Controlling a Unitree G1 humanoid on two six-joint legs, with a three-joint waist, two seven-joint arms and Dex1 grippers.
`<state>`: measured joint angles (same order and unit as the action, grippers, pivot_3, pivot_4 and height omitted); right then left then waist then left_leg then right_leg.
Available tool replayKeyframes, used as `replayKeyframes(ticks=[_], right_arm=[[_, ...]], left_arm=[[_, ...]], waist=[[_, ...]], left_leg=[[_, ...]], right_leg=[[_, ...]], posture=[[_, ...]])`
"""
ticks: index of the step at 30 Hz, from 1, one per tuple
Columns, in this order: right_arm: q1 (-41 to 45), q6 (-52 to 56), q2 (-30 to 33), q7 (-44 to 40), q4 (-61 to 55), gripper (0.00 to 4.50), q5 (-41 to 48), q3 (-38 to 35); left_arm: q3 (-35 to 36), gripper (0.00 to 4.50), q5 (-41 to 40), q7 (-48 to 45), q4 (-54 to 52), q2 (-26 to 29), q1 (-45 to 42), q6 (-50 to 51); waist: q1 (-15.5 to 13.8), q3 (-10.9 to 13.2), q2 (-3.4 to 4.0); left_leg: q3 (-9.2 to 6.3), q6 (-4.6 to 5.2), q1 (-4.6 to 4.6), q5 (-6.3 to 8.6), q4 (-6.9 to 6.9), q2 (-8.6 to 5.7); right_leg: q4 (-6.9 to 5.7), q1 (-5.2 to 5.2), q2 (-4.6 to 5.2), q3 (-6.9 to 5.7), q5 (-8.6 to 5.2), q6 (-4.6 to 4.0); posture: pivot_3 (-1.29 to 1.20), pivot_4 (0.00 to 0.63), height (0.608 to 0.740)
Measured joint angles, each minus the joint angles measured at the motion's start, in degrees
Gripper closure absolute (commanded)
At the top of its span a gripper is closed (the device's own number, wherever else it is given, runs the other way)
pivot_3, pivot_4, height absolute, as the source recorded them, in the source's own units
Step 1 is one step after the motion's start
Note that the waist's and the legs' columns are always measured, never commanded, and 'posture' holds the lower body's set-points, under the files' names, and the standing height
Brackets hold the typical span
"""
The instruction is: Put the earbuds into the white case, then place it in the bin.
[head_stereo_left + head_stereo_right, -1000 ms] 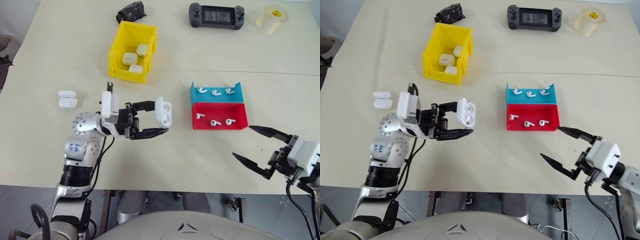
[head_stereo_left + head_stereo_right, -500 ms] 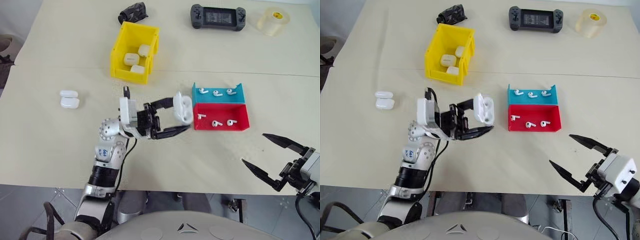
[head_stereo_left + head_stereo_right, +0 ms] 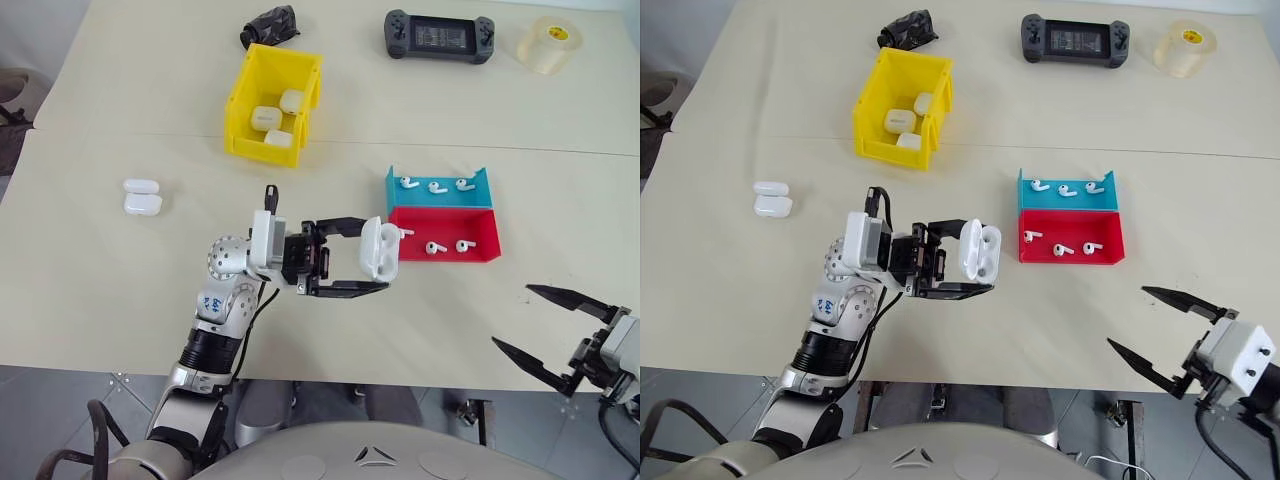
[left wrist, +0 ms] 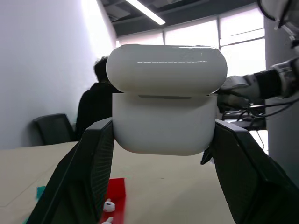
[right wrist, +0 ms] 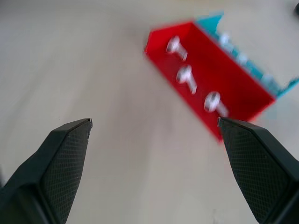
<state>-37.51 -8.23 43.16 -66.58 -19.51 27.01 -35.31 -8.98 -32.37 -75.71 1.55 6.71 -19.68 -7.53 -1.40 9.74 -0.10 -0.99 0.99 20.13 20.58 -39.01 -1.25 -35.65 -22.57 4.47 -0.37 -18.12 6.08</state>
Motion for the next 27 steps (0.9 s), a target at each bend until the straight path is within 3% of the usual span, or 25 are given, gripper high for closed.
replayKeyframes(ticks=[7, 10, 14, 19, 27], right_arm=[[7.9, 14.6, 12.9, 1.0, -1.5, 0.00, -0.3, 0.9], [18.7, 21.4, 21.5, 2.2, -1.9, 0.00, -2.4, 7.3], [31.8, 26.8, 26.4, 1.8, -0.8, 0.00, -3.9, 17.1], [49.0, 30.4, 27.6, -0.8, 3.6, 0.00, -9.4, 32.3], [63.2, 27.5, 25.2, -7.0, 12.9, 0.00, -20.0, 47.0]], left_arm=[[0.4, 1.74, -1.8, -3.7, 1.4, 0.1, 0.0, -0.8], [1.0, 1.74, -2.1, -4.0, 1.5, 0.5, -0.3, -0.8], [1.6, 1.74, -2.3, -3.5, 1.0, 1.1, 0.1, -0.5], [1.6, 1.74, -2.4, -2.4, -1.2, 2.0, 1.6, 0.7], [1.6, 1.74, -2.7, -1.3, -3.5, 3.2, 2.8, 2.2]], waist=[[0.4, 0.0, 0.11], [0.3, 0.0, 0.16], [-0.1, 0.0, 0.20], [0.0, 0.1, 0.20], [0.2, 0.1, 0.23]], left_leg=[[0.00, -0.02, -0.02, -0.02, -0.04, 0.06], [-0.03, -0.03, 0.02, -0.02, -0.08, 0.06], [-0.17, -0.01, 0.18, -0.01, -0.09, 0.02], [-0.20, 0.08, 0.26, 0.06, -0.12, -0.03], [-0.21, -0.01, 0.28, 0.03, -0.14, -0.01]], right_leg=[[0.00, 0.02, -0.02, -0.01, 0.00, 0.01], [-0.01, -0.02, -0.02, -0.06, 0.01, 0.01], [0.04, -0.11, 0.04, -0.21, 0.01, 0.01], [0.16, -0.13, 0.10, -0.28, 0.02, 0.04], [0.13, -0.15, 0.09, -0.33, 0.02, 0.04]], posture=[[0.00, 0.150, 0.740], [0.00, 0.150, 0.740], [0.00, 0.150, 0.740], [0.00, 0.150, 0.740], [0.00, 0.150, 0.740]])
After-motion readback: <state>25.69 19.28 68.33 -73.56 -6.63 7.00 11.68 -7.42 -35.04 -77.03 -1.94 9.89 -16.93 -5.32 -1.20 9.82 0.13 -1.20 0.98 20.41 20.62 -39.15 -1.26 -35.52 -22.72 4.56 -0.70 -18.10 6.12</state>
